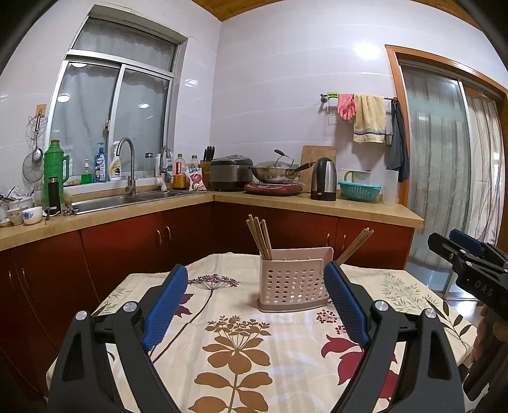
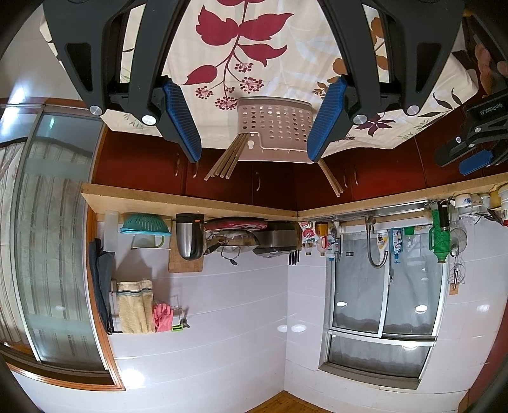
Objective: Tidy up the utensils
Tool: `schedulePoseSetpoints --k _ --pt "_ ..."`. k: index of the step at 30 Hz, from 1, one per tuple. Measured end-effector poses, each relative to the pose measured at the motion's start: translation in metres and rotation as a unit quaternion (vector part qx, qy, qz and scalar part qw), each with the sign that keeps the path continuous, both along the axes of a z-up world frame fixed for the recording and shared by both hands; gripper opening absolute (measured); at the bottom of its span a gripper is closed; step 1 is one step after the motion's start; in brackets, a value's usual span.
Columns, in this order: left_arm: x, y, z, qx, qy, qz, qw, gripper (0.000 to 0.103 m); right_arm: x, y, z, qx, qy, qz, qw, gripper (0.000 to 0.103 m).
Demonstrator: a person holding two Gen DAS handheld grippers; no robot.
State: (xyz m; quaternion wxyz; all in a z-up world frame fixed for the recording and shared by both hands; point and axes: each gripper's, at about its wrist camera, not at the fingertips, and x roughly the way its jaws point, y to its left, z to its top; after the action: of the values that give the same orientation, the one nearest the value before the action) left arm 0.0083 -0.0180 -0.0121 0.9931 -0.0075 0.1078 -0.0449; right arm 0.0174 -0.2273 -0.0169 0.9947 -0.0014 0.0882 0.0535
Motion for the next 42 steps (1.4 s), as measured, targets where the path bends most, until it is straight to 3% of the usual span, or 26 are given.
schedulePoseSetpoints --k 15,30,36,42 --pt "0.005 0.002 -0.001 0.010 0.005 0.008 0.9999 0.087 -0.002 -0.001 0.001 0.000 0.000 0.000 1.000 0.068" --pt "0.008 -0.006 -0.007 0.017 0.011 0.001 0.9998 0.096 -0.004 0.002 -0.002 0.000 0.004 0.000 1.000 0.068" --pt "0.012 -0.006 -0.010 0.035 0.019 0.068 0.9969 0.096 -0.004 0.004 -0.008 -0.001 0.007 0.001 1.000 0.068" --pt "0.020 -0.002 -0.014 0.026 0.033 0.041 0.9983 0.096 0.000 0.004 -0.009 -0.001 0.009 0.001 1.000 0.068"
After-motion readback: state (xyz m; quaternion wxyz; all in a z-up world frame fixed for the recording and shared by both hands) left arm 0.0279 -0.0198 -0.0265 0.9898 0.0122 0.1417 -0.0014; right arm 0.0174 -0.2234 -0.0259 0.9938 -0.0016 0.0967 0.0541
